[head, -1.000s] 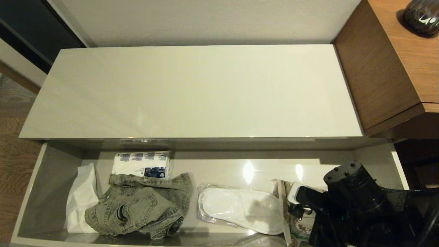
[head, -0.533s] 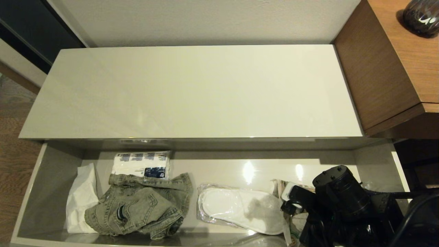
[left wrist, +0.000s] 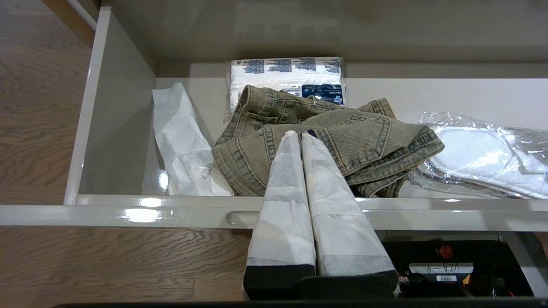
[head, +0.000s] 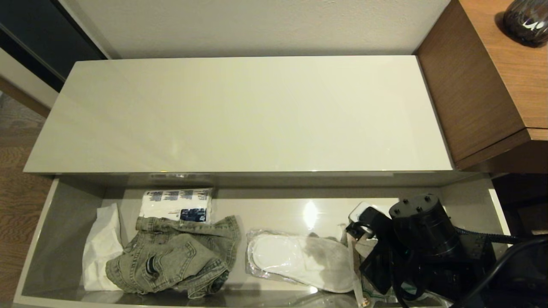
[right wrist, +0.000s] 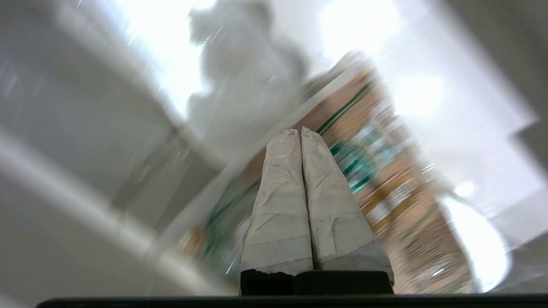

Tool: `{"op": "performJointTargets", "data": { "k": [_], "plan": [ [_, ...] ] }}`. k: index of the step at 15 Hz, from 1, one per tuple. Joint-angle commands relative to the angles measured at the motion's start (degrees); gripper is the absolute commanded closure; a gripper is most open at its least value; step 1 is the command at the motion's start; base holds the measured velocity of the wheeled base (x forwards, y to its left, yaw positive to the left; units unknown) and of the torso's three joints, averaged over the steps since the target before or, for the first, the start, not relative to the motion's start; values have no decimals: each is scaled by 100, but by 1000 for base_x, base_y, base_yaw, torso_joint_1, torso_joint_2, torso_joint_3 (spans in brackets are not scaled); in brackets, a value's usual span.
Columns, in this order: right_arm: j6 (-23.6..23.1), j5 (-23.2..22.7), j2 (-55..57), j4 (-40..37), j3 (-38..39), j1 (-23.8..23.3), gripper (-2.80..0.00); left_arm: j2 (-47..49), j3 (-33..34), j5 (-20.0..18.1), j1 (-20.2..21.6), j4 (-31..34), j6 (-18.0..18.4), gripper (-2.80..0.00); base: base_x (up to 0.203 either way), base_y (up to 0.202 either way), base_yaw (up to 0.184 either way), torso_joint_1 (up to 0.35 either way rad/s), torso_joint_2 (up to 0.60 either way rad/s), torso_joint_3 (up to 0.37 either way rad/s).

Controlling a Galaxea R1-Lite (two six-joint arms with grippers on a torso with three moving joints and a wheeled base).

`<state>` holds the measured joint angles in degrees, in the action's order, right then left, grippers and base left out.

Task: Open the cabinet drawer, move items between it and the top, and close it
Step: Take out the disposable slippers from the drawer

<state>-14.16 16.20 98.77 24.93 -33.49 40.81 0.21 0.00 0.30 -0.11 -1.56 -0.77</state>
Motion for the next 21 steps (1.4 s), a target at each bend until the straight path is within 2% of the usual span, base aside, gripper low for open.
{"op": "performJointTargets", "data": {
  "k": [1, 3, 5, 9, 17, 21],
  "plan": [
    [-8, 85, 37, 240, 2, 15, 0, -3, 9, 5, 2, -2, -2, 0, 0, 0, 0, 0, 0, 0],
    [-4, 172, 10, 249, -47, 28, 0, -3, 9, 5, 2, -2, -2, 0, 0, 0, 0, 0, 0, 0],
    [-2, 497, -47, 282, -170, 64, 0, -3, 9, 5, 2, -2, -2, 0, 0, 0, 0, 0, 0, 0],
    [6, 863, -81, 384, -333, 274, 0, -3, 9, 5, 2, -2, -2, 0, 0, 0, 0, 0, 0, 0],
    [7, 869, 307, 582, -477, 298, 0, -3, 9, 5, 2, -2, -2, 0, 0, 0, 0, 0, 0, 0],
    [-14, 904, 767, 581, -637, 753, 0, -3, 9, 5, 2, -2, -2, 0, 0, 0, 0, 0, 0, 0]
  ]
}}
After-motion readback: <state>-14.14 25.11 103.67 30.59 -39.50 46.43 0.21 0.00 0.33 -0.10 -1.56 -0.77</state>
